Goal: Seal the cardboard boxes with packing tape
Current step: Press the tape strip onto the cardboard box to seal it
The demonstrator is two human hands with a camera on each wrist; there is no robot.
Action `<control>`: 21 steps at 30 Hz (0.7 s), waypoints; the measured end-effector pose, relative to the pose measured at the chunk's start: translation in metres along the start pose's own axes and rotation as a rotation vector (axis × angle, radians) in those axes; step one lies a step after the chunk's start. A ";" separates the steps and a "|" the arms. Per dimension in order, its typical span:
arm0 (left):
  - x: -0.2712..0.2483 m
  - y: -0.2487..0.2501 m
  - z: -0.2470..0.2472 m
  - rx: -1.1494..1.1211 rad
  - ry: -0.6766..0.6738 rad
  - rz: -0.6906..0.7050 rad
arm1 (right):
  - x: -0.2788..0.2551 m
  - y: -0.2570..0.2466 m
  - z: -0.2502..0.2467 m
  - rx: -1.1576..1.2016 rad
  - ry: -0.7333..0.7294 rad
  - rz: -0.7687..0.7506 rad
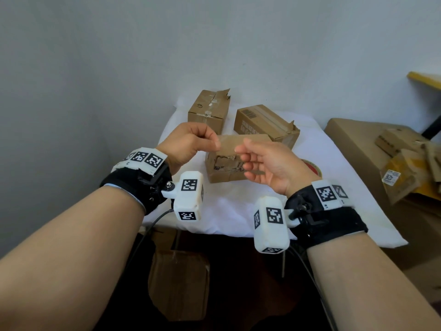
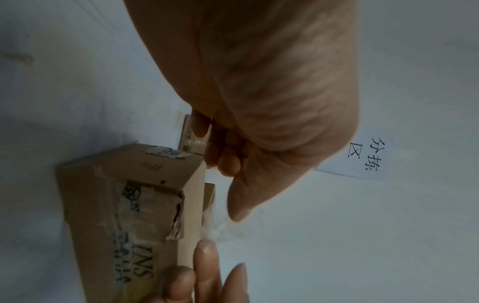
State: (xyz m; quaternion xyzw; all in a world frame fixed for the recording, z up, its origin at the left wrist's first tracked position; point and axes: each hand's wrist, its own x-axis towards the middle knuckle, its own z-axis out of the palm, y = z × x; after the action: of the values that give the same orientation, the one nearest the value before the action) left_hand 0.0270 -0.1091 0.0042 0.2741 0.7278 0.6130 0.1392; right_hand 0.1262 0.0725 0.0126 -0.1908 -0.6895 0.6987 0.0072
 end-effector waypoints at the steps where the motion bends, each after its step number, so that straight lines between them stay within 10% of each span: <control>1: -0.001 0.001 0.003 0.012 -0.028 0.000 | 0.001 0.000 0.000 -0.056 0.037 -0.012; 13: 0.002 0.002 0.003 0.022 -0.068 -0.046 | -0.003 -0.002 -0.007 -0.357 0.041 -0.253; 21: 0.006 -0.001 0.001 -0.059 0.080 -0.047 | 0.005 -0.004 -0.005 -0.209 0.154 -0.141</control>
State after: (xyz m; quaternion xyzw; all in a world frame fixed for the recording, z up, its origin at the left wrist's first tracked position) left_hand 0.0224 -0.1048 0.0043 0.2281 0.7206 0.6413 0.1324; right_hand 0.1222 0.0784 0.0151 -0.1946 -0.7676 0.6041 0.0892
